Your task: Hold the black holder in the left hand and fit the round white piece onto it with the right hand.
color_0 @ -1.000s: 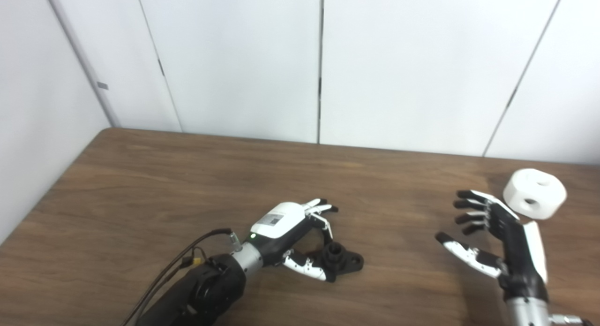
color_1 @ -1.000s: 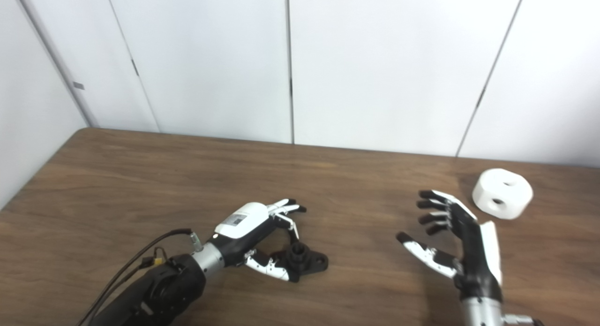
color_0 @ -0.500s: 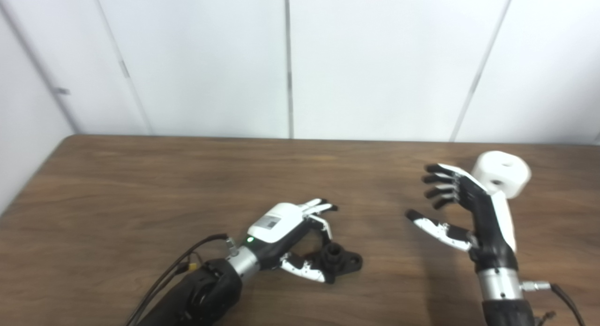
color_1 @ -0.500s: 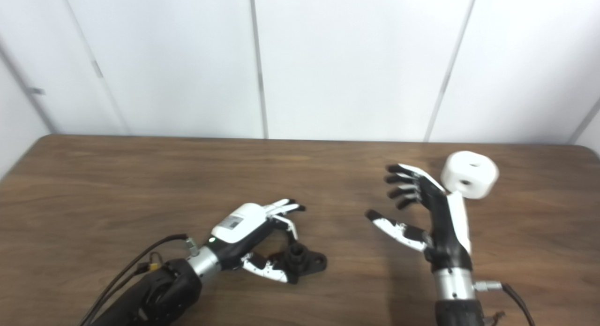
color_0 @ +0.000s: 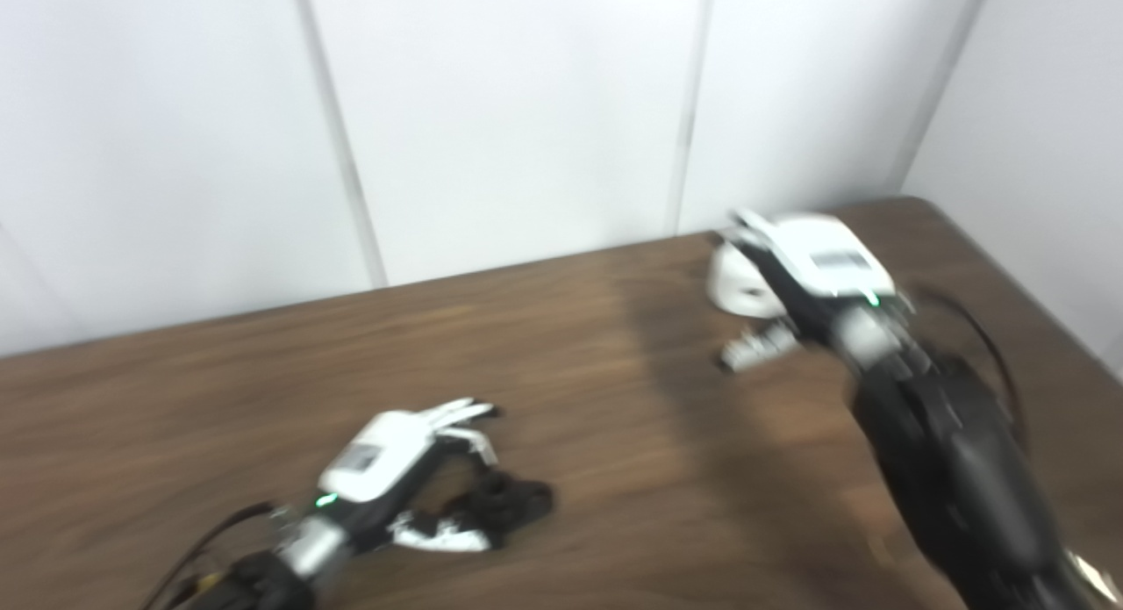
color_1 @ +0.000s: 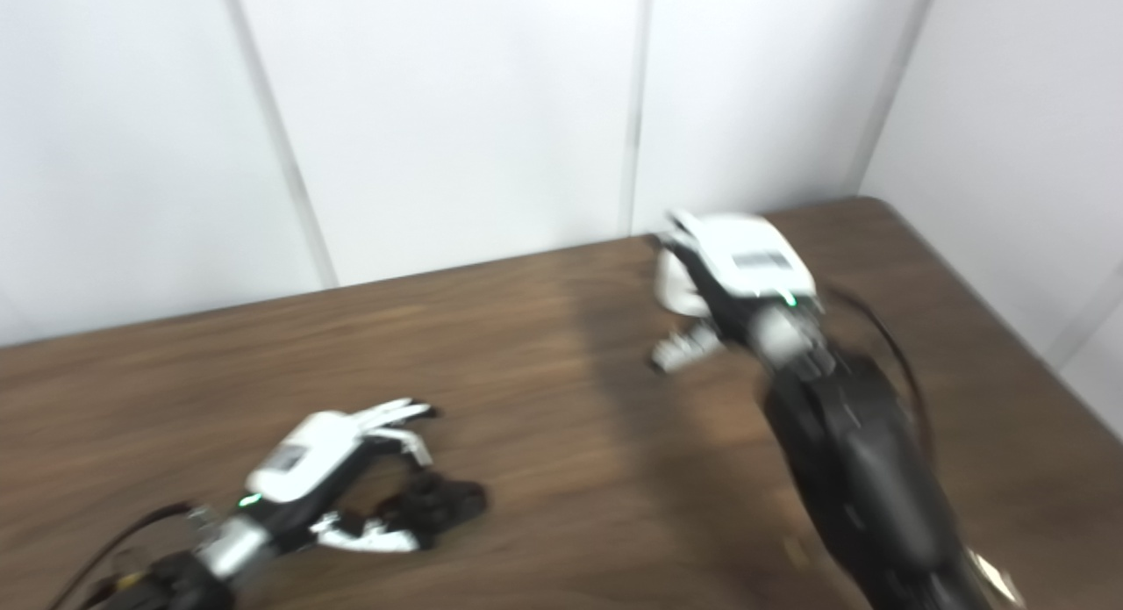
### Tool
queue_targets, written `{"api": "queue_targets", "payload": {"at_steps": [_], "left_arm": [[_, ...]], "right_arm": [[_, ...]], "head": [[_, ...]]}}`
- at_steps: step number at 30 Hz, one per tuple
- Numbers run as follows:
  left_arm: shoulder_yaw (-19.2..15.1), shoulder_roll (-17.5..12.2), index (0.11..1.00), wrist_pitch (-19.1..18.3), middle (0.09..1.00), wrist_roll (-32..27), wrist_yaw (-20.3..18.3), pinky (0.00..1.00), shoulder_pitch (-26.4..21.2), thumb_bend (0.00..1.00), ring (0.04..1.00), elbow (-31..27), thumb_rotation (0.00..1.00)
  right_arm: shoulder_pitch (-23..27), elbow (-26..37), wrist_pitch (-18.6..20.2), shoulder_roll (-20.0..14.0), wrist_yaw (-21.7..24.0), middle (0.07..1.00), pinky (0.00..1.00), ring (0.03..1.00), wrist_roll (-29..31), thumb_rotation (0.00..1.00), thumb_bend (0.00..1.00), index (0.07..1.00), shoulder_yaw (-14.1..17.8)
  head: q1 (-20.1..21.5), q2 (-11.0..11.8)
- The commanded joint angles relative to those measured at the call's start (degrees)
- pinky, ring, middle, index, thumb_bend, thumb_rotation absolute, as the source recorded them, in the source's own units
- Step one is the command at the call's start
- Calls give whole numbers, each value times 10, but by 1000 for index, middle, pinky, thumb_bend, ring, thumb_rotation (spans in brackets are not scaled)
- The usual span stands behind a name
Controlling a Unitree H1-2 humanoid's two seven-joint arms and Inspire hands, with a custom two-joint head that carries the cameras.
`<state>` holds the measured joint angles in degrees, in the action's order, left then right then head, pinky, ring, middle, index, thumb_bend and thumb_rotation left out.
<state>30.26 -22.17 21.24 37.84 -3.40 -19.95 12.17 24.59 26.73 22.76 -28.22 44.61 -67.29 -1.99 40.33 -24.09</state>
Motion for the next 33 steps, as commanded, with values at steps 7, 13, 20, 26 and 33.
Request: {"api": "queue_targets", "payload": {"at_steps": [7,13,20,26,33], "left_arm": [[17,-24,487,4,909,13,-51,821,18,524,928,55,57],[16,-22,486,17,902,10,-37,829,18,523,932,71,58],[13,-22,485,26,892,11,-28,812,20,523,919,72,58],[12,-22,485,23,899,9,-32,813,21,523,923,69,57],[12,-20,485,24,903,2,-34,868,22,522,933,70,57]], "right_arm": [[70,-77,-1,-62,54,1000,855,993,-85,318,965,927,3],[94,-139,-7,-78,42,1000,854,973,-101,315,960,907,3],[118,-199,-7,-85,50,1000,902,1000,-95,360,1000,942,-18],[124,-223,-9,-81,46,1000,908,1000,-69,388,1000,952,-37],[137,-264,0,-72,34,1000,910,1000,-53,395,1000,954,-58]], "head": [[19,20],[23,26],[24,27],[18,25],[14,23]]}}
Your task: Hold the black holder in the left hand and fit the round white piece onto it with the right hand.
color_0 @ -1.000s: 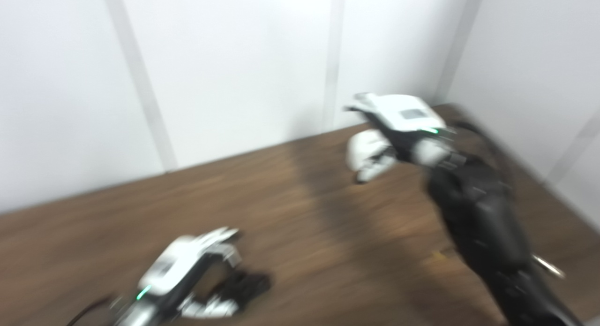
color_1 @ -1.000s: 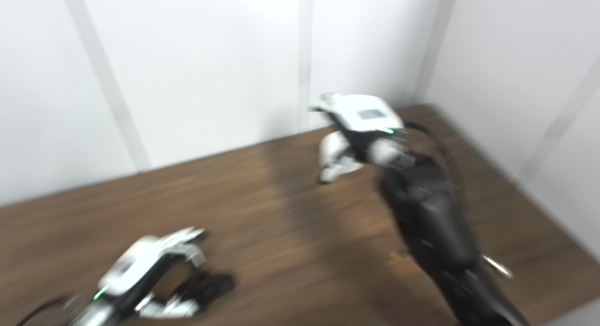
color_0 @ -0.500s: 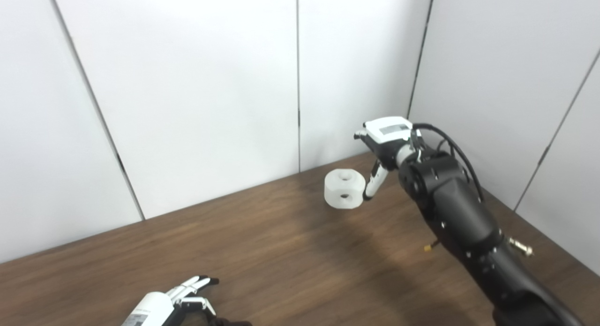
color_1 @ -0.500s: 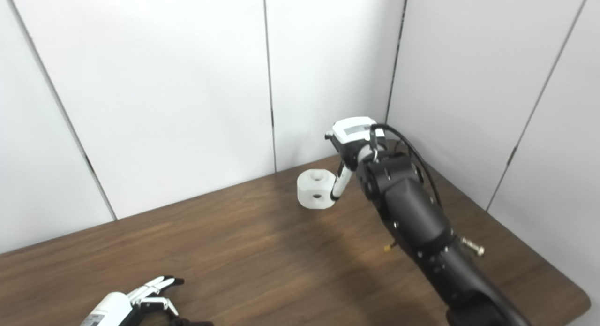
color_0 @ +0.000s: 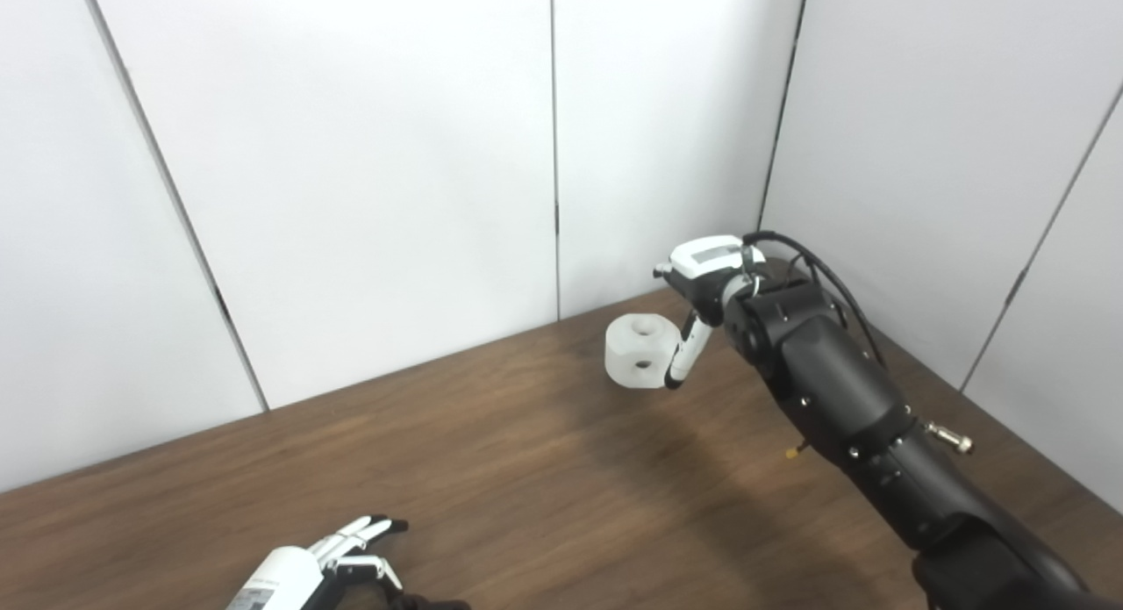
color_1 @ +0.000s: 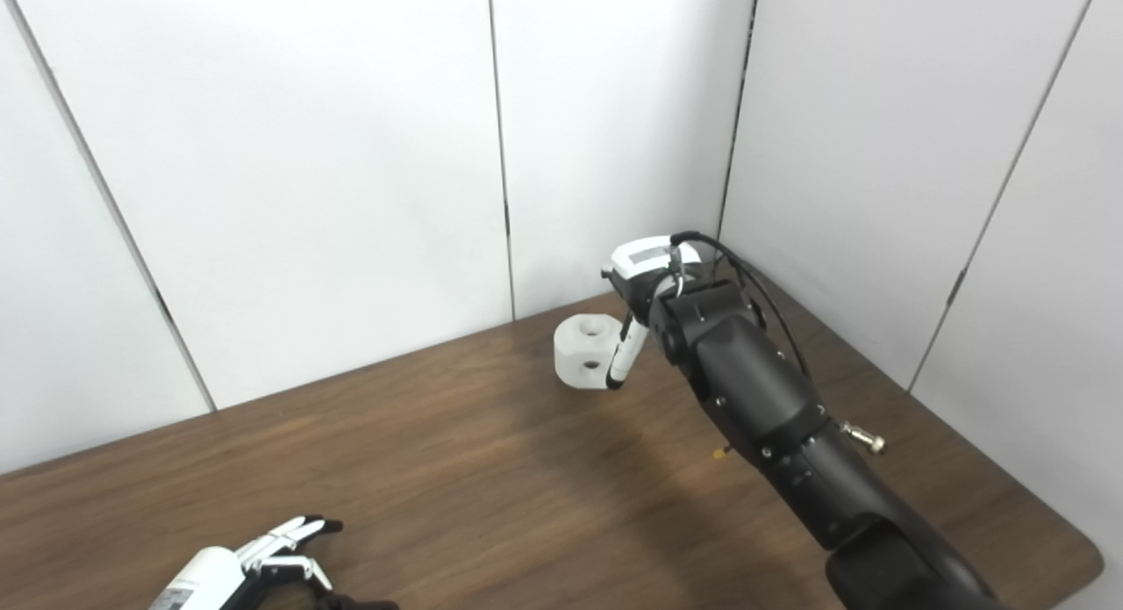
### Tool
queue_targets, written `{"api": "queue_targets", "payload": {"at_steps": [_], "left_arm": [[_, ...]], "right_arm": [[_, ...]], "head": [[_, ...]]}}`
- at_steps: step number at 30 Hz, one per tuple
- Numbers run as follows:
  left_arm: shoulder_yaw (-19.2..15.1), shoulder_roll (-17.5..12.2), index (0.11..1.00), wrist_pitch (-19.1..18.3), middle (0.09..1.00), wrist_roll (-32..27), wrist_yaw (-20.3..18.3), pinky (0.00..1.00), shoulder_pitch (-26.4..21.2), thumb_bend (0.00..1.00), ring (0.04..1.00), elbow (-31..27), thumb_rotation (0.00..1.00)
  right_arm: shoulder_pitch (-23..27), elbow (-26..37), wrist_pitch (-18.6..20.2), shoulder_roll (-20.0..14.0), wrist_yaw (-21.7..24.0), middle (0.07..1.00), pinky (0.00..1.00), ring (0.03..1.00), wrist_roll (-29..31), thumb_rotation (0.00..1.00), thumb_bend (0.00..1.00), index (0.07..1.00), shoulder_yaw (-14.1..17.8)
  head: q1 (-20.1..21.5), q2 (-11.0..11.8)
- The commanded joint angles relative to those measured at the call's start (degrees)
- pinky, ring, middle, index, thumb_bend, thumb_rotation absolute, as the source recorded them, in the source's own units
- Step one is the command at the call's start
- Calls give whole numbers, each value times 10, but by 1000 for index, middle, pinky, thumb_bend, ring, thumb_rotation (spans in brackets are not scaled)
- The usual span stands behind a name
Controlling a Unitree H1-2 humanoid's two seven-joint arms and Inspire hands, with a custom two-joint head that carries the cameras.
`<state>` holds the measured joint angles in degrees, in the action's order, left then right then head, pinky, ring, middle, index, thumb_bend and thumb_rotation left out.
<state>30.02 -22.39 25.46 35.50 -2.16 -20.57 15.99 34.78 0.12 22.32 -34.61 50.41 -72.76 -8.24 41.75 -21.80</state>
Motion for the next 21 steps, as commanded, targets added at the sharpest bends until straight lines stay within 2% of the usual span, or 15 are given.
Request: {"api": "queue_targets", "payload": {"at_steps": [1,3,8,14,21], "left_arm": [[16,-18,485,-21,902,26,-49,875,28,522,936,30,58],[17,-18,486,-21,906,28,-49,909,29,522,950,29,58],[21,-18,485,-16,896,35,-40,901,33,523,951,29,59],[23,-18,485,-14,896,35,-40,967,36,522,949,25,60],[24,-20,485,-13,894,36,-42,949,37,522,942,22,60]], "right_arm": [[38,-8,7,-5,-26,1000,912,1000,5,394,1000,952,3],[45,-31,11,1,-34,1000,924,1000,15,390,1000,950,-1],[62,-83,11,11,-58,1000,950,1000,31,383,1000,943,-17],[75,-126,7,10,-90,1000,963,1000,54,398,1000,932,-39],[89,-162,8,7,-117,1000,946,995,71,379,1000,918,-63]], "head": [[-1,0],[-3,-1],[-6,-3],[-10,-5],[-14,-9]]}}
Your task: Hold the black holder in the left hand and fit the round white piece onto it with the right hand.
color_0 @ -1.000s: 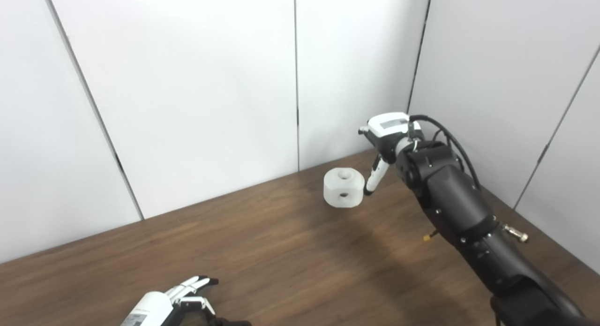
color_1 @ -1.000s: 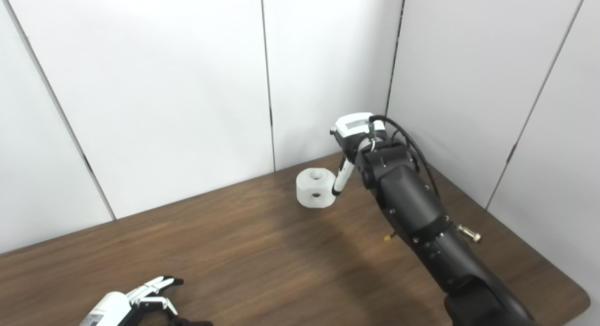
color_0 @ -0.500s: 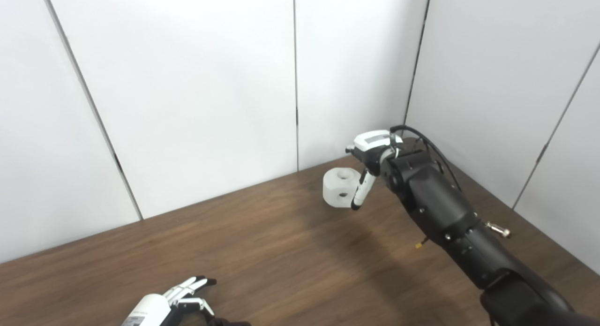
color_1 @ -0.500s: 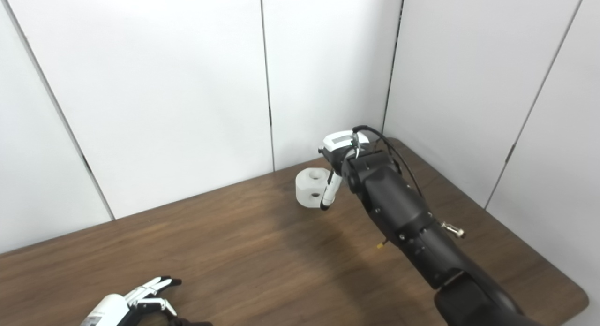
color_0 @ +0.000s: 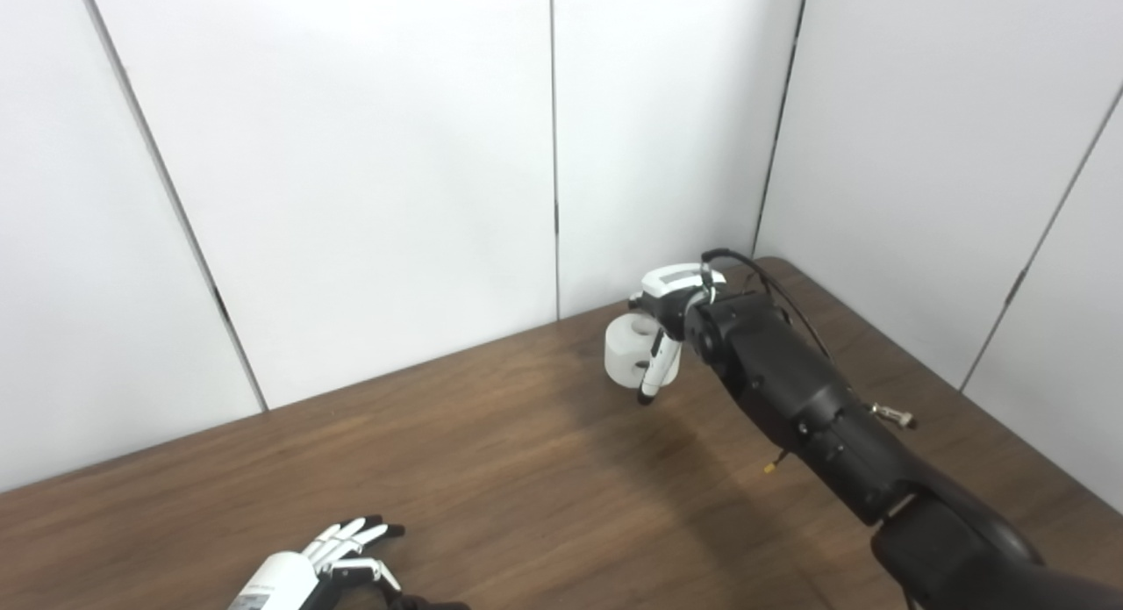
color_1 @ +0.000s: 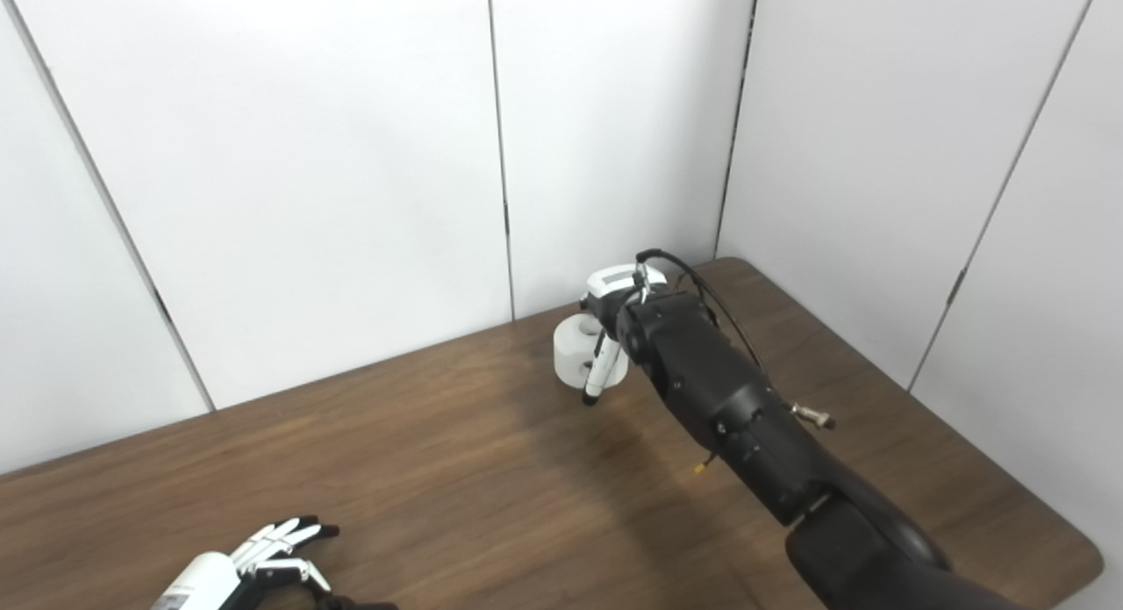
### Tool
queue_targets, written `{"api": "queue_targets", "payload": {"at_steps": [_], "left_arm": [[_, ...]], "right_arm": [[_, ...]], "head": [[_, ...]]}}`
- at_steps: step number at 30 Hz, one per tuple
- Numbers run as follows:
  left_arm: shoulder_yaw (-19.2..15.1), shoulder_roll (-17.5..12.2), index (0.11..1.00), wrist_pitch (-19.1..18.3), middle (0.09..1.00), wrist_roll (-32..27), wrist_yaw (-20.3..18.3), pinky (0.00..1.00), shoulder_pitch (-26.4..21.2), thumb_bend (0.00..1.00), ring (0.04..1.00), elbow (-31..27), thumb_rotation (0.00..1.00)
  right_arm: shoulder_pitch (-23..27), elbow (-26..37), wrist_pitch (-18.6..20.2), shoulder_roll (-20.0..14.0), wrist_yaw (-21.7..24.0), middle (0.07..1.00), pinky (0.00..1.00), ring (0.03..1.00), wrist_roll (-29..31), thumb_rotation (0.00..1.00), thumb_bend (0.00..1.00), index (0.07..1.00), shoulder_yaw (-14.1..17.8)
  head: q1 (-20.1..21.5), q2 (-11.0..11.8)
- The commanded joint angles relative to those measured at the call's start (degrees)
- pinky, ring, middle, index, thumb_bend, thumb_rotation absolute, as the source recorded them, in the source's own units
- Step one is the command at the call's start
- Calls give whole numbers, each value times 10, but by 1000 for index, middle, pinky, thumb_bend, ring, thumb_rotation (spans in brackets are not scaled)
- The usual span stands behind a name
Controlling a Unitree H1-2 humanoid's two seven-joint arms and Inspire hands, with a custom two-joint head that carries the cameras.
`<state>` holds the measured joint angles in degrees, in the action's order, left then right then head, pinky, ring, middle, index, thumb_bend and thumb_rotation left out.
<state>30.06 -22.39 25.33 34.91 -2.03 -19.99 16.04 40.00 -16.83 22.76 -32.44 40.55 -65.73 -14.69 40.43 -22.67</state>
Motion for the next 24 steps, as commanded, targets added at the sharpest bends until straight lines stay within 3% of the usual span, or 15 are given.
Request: {"api": "queue_targets", "payload": {"at_steps": [1,5,9,13,15,16,17,19,24], "left_arm": [[23,-19,485,-12,896,40,-44,969,31,522,948,21,60],[21,-21,486,-18,898,37,-49,988,34,522,951,13,60],[20,-22,485,-16,890,41,-45,944,36,522,938,10,60],[19,-22,485,-13,888,38,-44,927,39,522,934,9,60],[18,-22,485,-12,890,39,-43,931,39,522,937,10,60],[19,-22,485,-11,887,40,-42,915,39,522,935,10,61],[19,-23,485,-12,886,42,-42,901,40,522,932,9,61],[19,-24,485,-13,885,41,-44,886,41,522,929,6,61],[19,-26,485,-20,892,37,-52,888,42,522,936,-2,61]], "right_arm": [[40,3,4,-15,-21,1000,939,992,3,382,1000,918,-1],[49,-11,4,-14,-30,1000,942,987,12,380,1000,917,-12],[53,-23,5,-13,-46,993,933,972,16,360,1000,907,-24],[45,-22,-5,-14,-88,940,864,922,17,316,976,795,-30],[38,-16,-6,-14,-111,876,838,879,17,270,913,648,-32],[35,-14,-5,-13,-123,818,845,844,16,200,684,552,-33],[31,-12,-3,-13,-133,787,847,825,14,175,606,518,-35],[27,-5,0,-14,-144,743,849,796,6,149,537,487,-40],[21,2,2,-19,-165,738,867,798,-6,140,523,481,-50]], "head": [[-1,0],[-5,-3],[-6,-6],[-8,-9],[-8,-9],[-8,-9],[-9,-12],[-11,-15],[-12,-18]]}}
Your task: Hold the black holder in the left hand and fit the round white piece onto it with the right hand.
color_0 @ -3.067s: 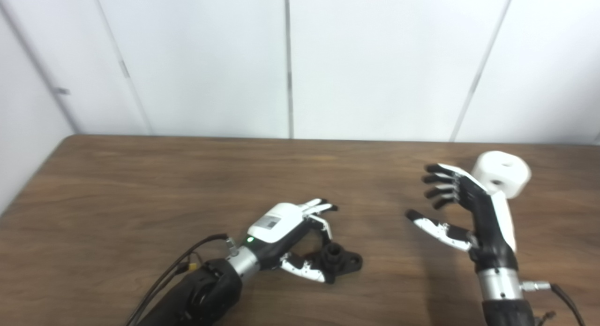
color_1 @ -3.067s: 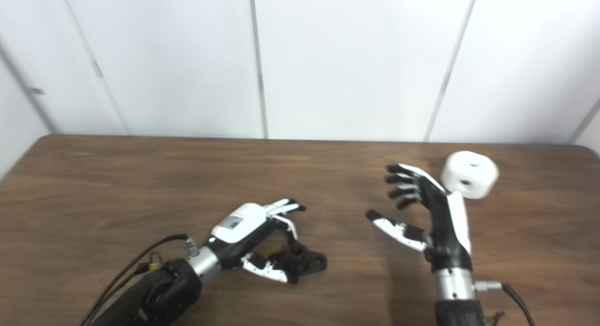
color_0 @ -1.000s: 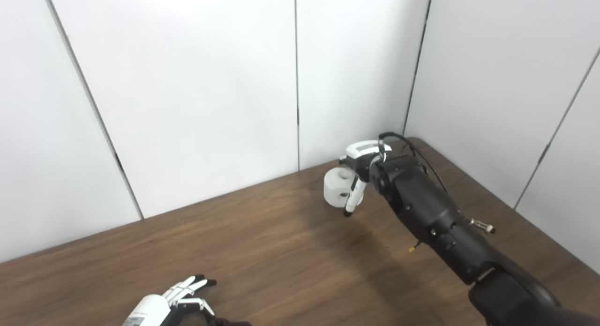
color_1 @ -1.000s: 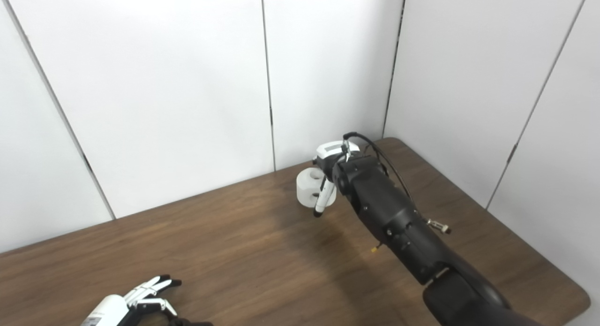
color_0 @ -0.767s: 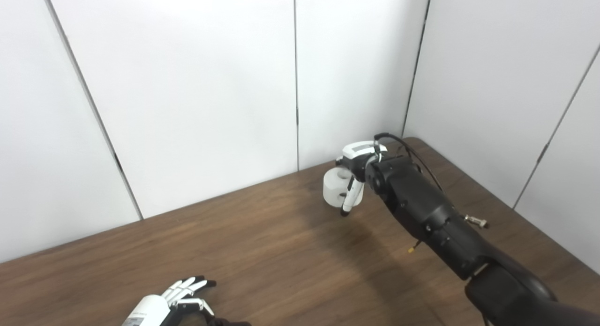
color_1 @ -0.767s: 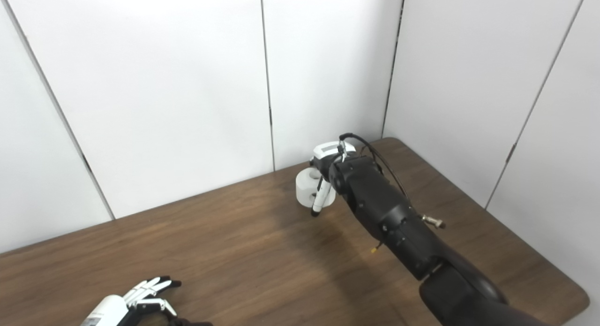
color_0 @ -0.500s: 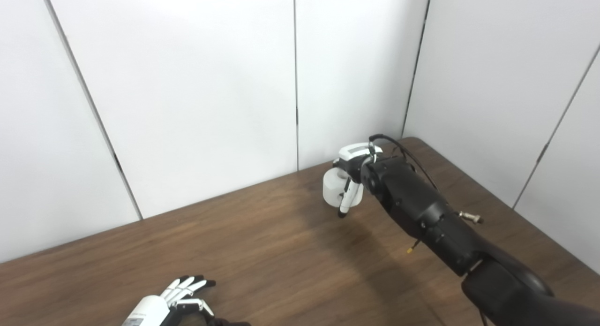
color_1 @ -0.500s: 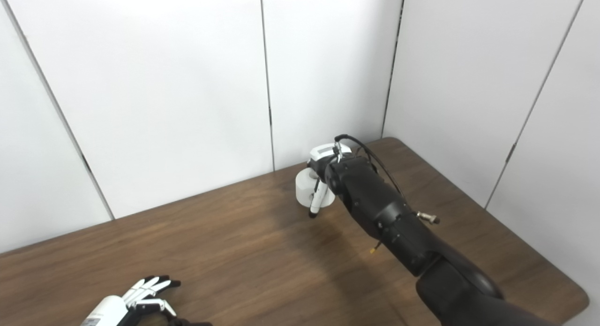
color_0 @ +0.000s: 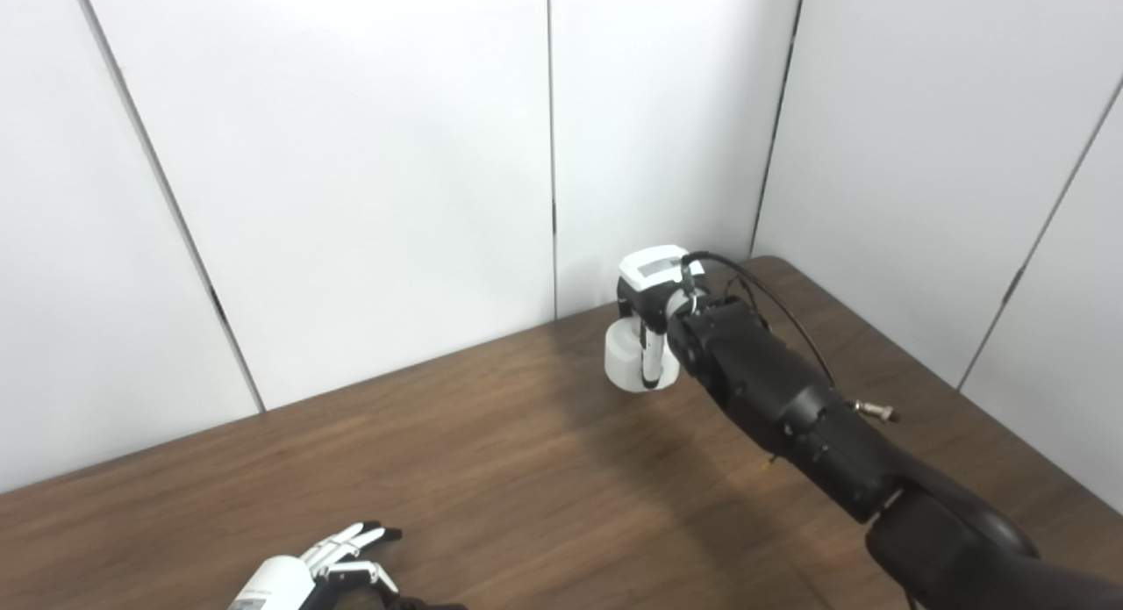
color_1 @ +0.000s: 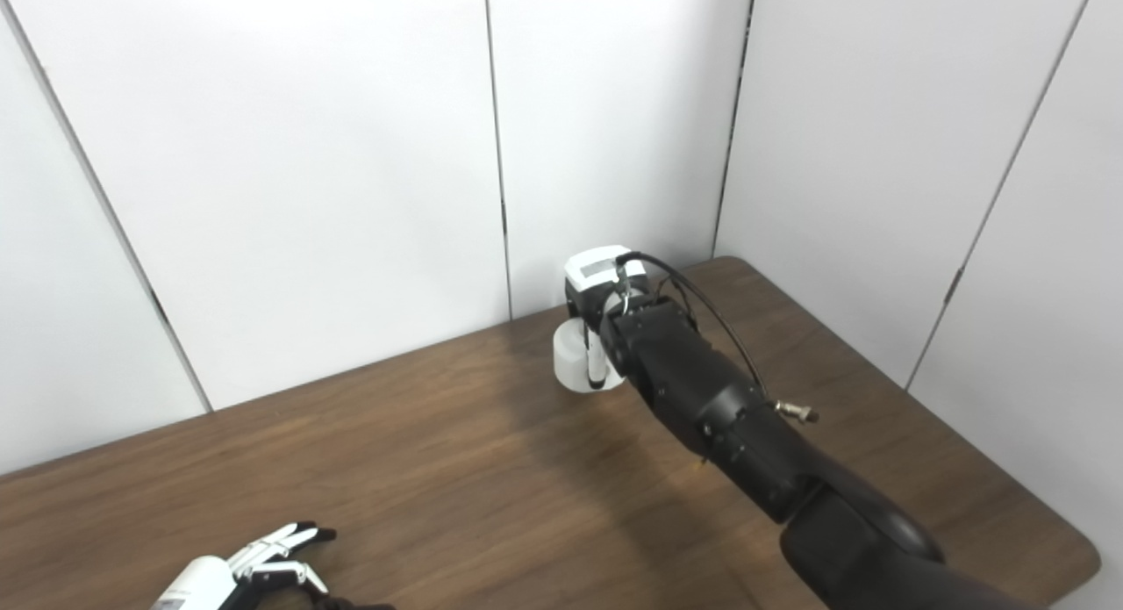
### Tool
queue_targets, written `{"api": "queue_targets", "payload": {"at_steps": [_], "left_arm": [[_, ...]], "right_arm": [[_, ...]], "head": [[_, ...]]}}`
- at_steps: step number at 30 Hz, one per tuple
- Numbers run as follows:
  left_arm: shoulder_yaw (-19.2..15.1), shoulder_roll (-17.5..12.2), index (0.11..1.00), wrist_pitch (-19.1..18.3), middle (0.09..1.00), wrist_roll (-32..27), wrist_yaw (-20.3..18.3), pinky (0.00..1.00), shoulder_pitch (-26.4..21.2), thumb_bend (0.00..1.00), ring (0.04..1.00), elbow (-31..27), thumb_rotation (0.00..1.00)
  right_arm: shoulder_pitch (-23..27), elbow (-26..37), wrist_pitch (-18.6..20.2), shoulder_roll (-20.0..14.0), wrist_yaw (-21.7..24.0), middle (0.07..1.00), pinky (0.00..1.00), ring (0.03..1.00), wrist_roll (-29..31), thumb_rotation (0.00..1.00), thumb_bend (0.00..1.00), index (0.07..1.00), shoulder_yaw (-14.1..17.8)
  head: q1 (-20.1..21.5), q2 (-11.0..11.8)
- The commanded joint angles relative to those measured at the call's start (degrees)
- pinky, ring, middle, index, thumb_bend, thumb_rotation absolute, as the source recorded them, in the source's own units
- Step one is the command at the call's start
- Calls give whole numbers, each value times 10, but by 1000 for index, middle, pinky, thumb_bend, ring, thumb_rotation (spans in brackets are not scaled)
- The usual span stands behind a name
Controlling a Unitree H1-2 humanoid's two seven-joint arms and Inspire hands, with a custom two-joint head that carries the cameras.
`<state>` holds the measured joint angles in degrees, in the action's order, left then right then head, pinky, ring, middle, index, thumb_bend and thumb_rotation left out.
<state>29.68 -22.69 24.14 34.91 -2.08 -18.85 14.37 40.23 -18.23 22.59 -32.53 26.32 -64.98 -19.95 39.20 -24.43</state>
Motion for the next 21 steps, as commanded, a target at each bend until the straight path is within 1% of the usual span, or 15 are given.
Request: {"api": "queue_targets", "payload": {"at_steps": [1,4,5,6,8,9,10,11,12,14,15,16,18,20,21], "left_arm": [[23,-23,485,-9,891,37,-50,886,31,522,936,15,61],[23,-24,485,-6,886,38,-47,879,33,522,929,14,61],[24,-25,485,-11,889,38,-51,881,35,522,931,7,61],[24,-25,485,-16,891,39,-55,883,36,522,931,2,61],[26,-25,485,-33,893,36,-70,875,38,523,931,-16,60],[27,-24,485,-40,894,35,-75,868,39,523,930,-22,60],[28,-24,485,-45,894,35,-78,861,40,523,928,-28,59],[28,-23,486,-49,893,34,-79,852,42,523,926,-35,59],[28,-22,486,-52,884,33,-79,822,44,523,910,-41,58],[28,-18,486,-66,882,34,-86,806,48,523,904,-55,57],[28,-16,486,-70,882,35,-88,804,50,523,904,-59,56],[28,-13,486,-74,879,39,-88,796,51,523,900,-61,56],[31,-7,486,-76,885,45,-83,795,50,524,903,-55,57],[34,1,486,-78,895,52,-80,809,48,524,914,-47,58],[35,4,486,-77,899,54,-77,817,47,524,920,-42,59]], "right_arm": [[17,17,2,-19,-25,736,867,796,-13,140,523,481,2],[13,23,-2,-21,-35,719,880,788,-7,140,523,482,4],[11,28,-5,-23,-40,711,877,779,-1,140,523,481,7],[9,31,-7,-24,-43,707,875,775,3,140,523,481,9],[1,52,-15,-31,-47,714,877,781,16,141,524,481,17],[-3,60,-18,-34,-47,719,878,784,20,142,524,482,20],[-7,71,-21,-37,-47,721,877,786,24,142,524,482,23],[-14,96,-22,-41,-38,723,875,787,32,143,524,482,27],[-19,114,-22,-45,-32,732,878,797,37,144,524,483,31],[-29,148,-28,-51,-21,733,877,797,52,143,525,483,39],[-33,159,-33,-53,-18,732,876,797,58,142,525,483,42],[-38,174,-42,-57,-16,731,872,794,66,142,525,483,44],[-45,202,-55,-63,-9,738,852,792,80,142,526,482,47],[-51,226,-69,-69,-3,744,827,792,91,142,526,482,50],[-52,236,-75,-70,0,744,813,791,95,143,526,482,52]], "head": [[0,0],[-16,-11],[-25,-16],[-25,-16],[-56,-31],[-60,-33],[-75,-39],[-100,-48],[-105,-50],[-141,-61],[-151,-65],[-171,-71],[-196,-78],[-237,-89],[-243,-90]]}}
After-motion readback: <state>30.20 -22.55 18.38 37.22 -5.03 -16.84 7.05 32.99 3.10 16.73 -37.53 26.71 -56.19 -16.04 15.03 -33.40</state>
